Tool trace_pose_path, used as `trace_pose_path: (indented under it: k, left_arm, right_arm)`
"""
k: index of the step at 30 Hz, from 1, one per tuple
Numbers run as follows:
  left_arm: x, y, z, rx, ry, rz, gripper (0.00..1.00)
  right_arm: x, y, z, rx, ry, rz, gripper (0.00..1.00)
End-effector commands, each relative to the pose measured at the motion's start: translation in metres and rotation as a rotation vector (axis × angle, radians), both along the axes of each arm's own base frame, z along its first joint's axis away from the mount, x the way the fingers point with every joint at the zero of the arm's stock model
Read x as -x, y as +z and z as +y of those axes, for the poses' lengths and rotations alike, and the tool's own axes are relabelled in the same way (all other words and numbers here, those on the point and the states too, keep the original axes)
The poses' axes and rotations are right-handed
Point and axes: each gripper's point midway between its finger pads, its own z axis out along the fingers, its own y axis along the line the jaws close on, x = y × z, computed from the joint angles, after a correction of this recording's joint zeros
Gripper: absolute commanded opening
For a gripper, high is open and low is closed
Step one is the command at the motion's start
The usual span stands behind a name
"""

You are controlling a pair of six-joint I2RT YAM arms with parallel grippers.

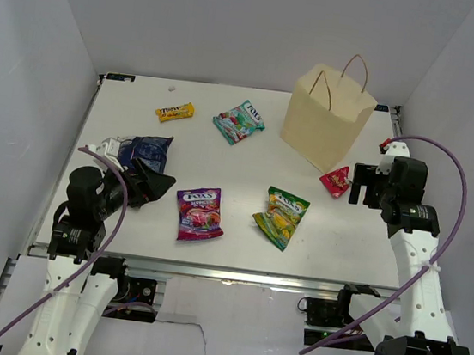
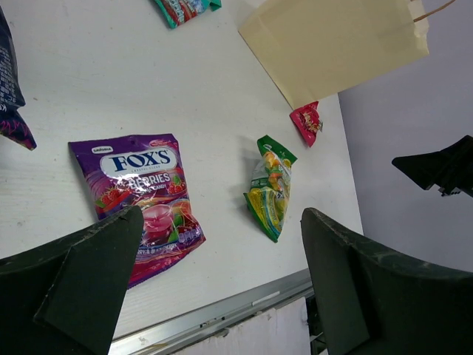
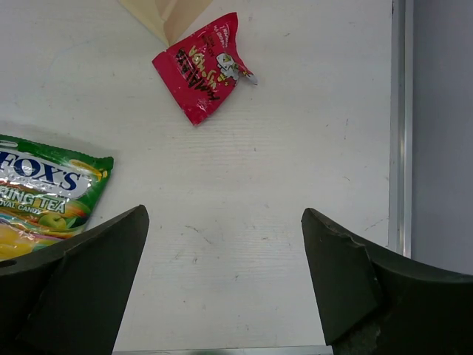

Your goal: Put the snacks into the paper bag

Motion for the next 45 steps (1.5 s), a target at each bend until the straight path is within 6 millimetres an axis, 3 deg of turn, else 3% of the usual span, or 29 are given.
trace_pose_path:
  k: [1,3,5,7,12,21,26,28,29,36,38,45]
  left_arm:
    - [0.004,-0.002,-0.004,0.013,-0.023,0.020,0.98]
    - [0.003,-0.002,-0.004,0.013,-0.024,0.022,0.98]
    - [0.002,-0.005,-0.003,0.014,-0.019,0.030,0.98]
    - [0.001,-0.007,-0.003,0.016,-0.015,0.038,0.98]
    - [0.003,-0.010,-0.004,0.017,-0.024,0.044,0.98]
    - [0.007,-0.008,-0.008,0.046,-0.036,0.050,0.98]
    - [0.011,-0.011,-0.008,0.059,-0.034,0.056,0.98]
    - [0.011,-0.013,-0.008,0.066,-0.024,0.061,0.98]
    - [0.012,-0.013,-0.008,0.070,-0.024,0.058,0.98]
    - [0.008,-0.015,-0.007,0.074,-0.009,0.074,0.98]
    - [0.007,-0.017,-0.006,0.074,-0.004,0.083,0.98]
    - [0.002,-0.025,-0.006,0.068,0.000,0.110,0.98]
  right_arm:
    - [-0.004,0.012,0.005,-0.005,0.042,-0.044,0.90]
    - [-0.002,0.017,0.011,0.020,0.125,-0.047,0.90]
    - [0.005,0.025,0.032,0.022,0.310,-0.066,0.90]
    - [0.015,0.020,0.041,0.067,0.455,-0.042,0.90]
    - [0.026,-0.011,0.048,0.038,0.542,0.085,0.90]
    - [0.010,-0.024,0.053,-0.228,0.437,0.130,0.90]
    - [-0.014,-0.032,0.052,-0.328,0.343,0.063,0.90]
    - [-0.020,-0.045,0.049,-0.355,0.285,0.069,0.91]
    - [-0.031,-0.045,0.041,-0.332,0.250,0.028,0.91]
    - [-0.059,-0.090,-0.001,-0.362,-0.132,0.135,0.95]
    - [-0.065,-0.112,0.002,-0.399,-0.141,0.201,0.95]
    - [-0.094,-0.133,0.003,-0.454,-0.149,0.192,0.99]
